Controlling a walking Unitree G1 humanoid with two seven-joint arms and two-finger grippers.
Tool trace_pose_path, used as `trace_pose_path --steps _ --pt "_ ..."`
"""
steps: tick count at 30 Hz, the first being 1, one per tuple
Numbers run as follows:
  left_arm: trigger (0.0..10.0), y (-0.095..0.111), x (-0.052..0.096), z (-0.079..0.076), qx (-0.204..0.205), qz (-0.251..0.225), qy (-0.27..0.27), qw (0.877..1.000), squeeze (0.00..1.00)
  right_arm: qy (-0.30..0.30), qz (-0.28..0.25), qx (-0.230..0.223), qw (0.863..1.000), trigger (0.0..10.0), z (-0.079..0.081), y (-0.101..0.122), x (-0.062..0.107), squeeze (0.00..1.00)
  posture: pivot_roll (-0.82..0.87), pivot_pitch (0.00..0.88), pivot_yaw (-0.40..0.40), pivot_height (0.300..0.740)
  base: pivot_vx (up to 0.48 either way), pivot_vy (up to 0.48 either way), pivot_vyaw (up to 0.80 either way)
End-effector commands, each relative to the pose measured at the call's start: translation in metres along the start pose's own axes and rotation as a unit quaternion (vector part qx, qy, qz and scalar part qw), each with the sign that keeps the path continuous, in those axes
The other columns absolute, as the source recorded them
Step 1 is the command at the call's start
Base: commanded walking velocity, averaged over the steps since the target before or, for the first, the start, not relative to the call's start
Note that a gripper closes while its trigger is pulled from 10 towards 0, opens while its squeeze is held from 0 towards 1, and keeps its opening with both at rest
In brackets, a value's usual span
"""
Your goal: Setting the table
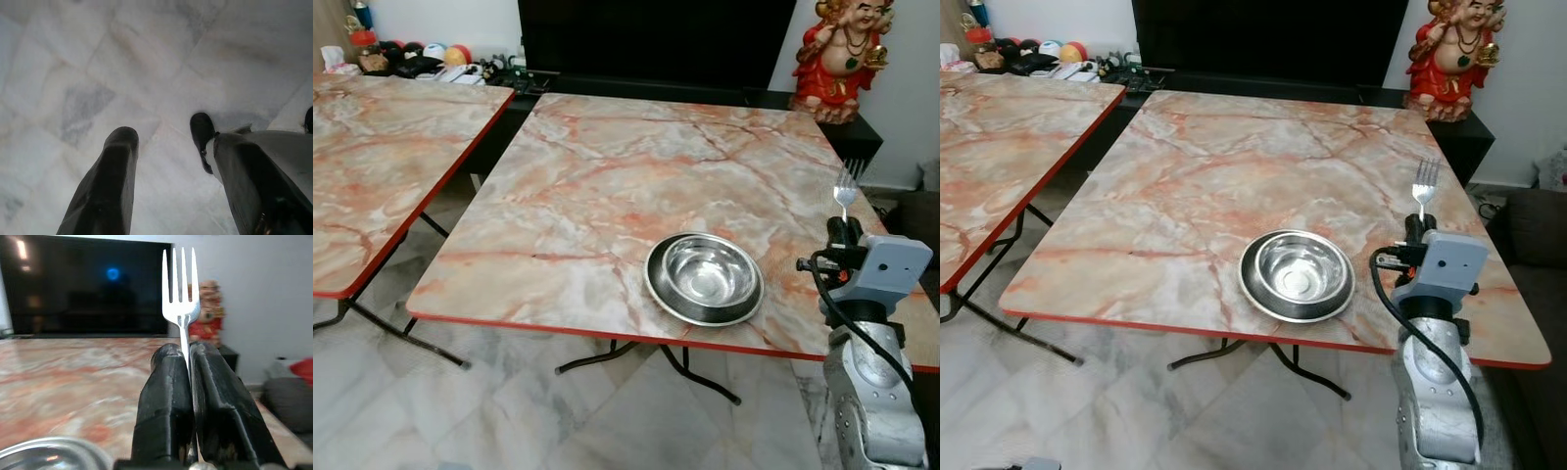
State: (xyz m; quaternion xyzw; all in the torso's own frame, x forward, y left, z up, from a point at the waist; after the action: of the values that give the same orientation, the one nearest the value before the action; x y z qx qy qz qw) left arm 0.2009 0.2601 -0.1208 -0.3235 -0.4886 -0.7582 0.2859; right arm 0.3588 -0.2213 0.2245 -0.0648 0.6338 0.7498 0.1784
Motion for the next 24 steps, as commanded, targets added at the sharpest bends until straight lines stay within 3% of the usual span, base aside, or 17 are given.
trace_pose_path --steps 1,13,24 --pt "10.0 -0.003 0.0004 -0.0004 -0.002 0.007 -0.002 1.0 0.0 -0.007 0.003 -0.003 1.0 10.0 -0.0041 -0.0012 0.0004 0.0 0.0 0.133 -0.024 0.74 0.277 0.0 -0.61" --pt "10.0 -0.0031 0.0004 -0.0011 -0.002 0.006 -0.003 1.0 0.0 -0.006 0.005 0.0 1.0 10.0 -0.0033 -0.0022 0.0009 0.0 0.0 0.136 -0.025 0.74 0.275 0.0 0.0" --pt "10.0 -0.0054 0.0008 -0.0047 -0.001 0.009 -0.004 1.0 0.0 -0.008 0.012 0.017 1.0 10.0 -0.007 -0.0025 -0.0029 0.0 0.0 0.141 -0.033 0.74 0.0 0.0 0.0"
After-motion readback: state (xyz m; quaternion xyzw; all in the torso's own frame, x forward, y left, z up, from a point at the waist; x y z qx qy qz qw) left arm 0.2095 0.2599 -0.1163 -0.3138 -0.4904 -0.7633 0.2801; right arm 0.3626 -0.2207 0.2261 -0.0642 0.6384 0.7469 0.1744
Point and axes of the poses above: a point about 5 cm out from each wrist's last joint towards the gripper, its own x axis pointing back from the gripper into the wrist, its own y axis along the axis of the wrist's last joint, z = x × y, the point moved 6 cm from there along -x, pointing out of the wrist towards the gripper, and after that the axes turned 13 degrees about -x, right-handed, at the moved point
